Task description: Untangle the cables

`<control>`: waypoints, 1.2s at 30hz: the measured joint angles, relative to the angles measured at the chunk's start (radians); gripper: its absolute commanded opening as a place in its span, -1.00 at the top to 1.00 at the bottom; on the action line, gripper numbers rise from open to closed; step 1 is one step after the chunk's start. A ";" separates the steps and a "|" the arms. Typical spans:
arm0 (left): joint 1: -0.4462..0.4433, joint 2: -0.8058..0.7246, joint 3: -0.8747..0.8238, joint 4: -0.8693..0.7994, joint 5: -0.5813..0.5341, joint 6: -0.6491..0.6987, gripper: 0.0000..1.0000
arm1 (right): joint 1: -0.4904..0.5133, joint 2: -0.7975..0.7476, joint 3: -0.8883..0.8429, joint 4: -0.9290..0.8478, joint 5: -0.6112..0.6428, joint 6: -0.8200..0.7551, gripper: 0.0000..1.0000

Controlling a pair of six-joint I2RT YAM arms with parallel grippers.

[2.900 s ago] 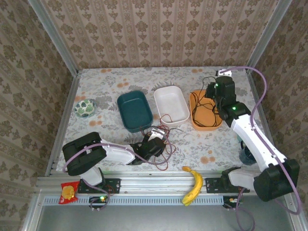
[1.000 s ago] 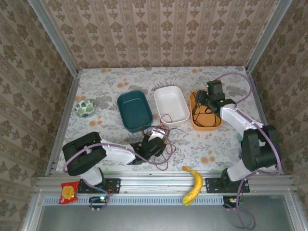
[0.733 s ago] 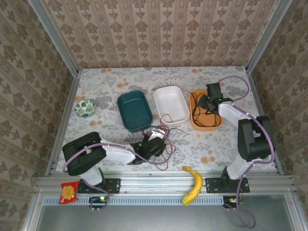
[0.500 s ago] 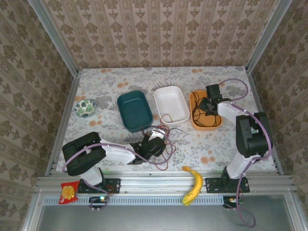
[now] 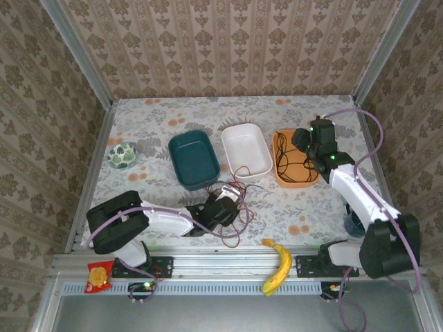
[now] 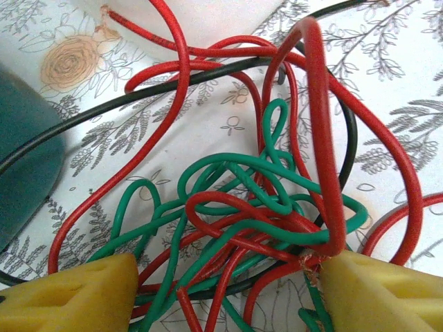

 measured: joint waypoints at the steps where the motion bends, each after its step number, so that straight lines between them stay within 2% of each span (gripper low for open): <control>1: 0.000 -0.006 -0.002 0.000 0.008 0.008 -0.44 | 0.029 -0.023 -0.007 0.002 -0.002 -0.016 -0.06; 6: 0.003 -0.060 -0.026 -0.002 0.066 0.042 -0.46 | 0.219 -0.082 -0.077 0.002 -0.142 -0.111 -0.05; 12: 0.049 -0.141 -0.060 -0.025 0.128 0.042 -0.49 | 0.338 0.001 -0.135 -0.044 -0.365 -0.189 0.01; 20: 0.084 -0.166 -0.072 -0.038 0.169 0.042 -0.47 | 0.367 0.248 -0.134 -0.060 -0.562 -0.232 0.18; 36: 0.085 -0.085 -0.072 -0.002 0.172 0.014 -0.44 | 0.361 0.322 -0.111 -0.055 -0.581 -0.237 0.19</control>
